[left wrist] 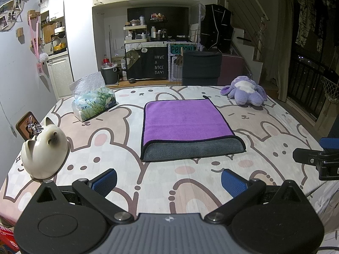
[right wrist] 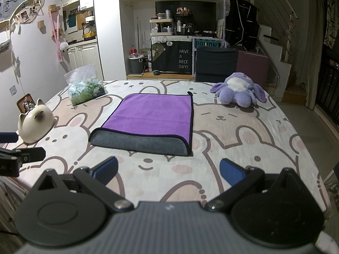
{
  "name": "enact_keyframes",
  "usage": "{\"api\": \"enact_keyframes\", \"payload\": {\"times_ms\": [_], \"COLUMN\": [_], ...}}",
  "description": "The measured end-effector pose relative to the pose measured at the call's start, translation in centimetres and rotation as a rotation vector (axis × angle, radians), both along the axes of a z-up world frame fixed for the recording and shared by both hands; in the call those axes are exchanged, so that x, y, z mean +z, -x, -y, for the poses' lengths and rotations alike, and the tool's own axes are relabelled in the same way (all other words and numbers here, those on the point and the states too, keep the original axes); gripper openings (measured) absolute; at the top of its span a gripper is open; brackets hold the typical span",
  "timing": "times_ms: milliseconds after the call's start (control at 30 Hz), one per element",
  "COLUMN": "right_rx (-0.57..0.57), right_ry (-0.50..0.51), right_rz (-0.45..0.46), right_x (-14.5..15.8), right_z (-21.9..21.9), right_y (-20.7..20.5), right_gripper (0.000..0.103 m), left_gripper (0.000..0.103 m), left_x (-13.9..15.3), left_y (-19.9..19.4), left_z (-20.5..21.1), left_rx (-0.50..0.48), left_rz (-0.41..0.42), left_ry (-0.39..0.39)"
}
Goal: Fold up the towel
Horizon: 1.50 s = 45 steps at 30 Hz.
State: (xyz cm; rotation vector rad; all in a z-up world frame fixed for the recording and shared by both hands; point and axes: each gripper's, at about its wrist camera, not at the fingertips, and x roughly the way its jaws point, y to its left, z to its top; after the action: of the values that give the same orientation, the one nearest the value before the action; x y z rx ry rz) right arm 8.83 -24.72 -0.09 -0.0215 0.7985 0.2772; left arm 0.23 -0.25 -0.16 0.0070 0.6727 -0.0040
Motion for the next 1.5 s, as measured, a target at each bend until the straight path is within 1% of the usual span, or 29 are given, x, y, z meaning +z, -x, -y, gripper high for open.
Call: {"api": "enact_keyframes", "payload": {"times_ms": [800, 900, 1067, 1200, 1300, 1500], "right_rx": [0.001, -0.002, -0.002, 0.000, -0.010, -0.024], "right_ry": [0.004, 0.000, -0.008, -0.020, -0.033, -0.033], "right_rz": [-0.001, 0.001, 0.011, 0.031, 0.037, 0.051], "right_x": [0.2, -0.1, 0.2, 0.5, 0.7, 1.1], "right_z": [-0.1, 0.0, 0.0, 0.0, 0.2, 0.1], "right_y": [0.0, -0.2, 0.3, 0.3, 0.1, -0.7], "right_gripper": [0.103, 0.103, 0.103, 0.103, 0.103, 0.103], "left_gripper": [0.103, 0.103, 0.103, 0.103, 0.103, 0.103], "left_x": [0.2, 0.2, 0.8, 1.2, 1.5, 1.8], "left_y": [0.1, 0.1, 0.2, 0.1, -0.1, -0.9], "left_z": [0.2, 0.5, 0.7, 0.4, 0.2, 0.3], "left_rx": [0.009, 0.010, 0.004, 0.001, 0.004, 0.010], "left_rz": [0.001, 0.003, 0.022, 0.042, 0.049, 0.059], "left_ry": [0.001, -0.003, -0.023, -0.020, -0.013, -0.025]}}
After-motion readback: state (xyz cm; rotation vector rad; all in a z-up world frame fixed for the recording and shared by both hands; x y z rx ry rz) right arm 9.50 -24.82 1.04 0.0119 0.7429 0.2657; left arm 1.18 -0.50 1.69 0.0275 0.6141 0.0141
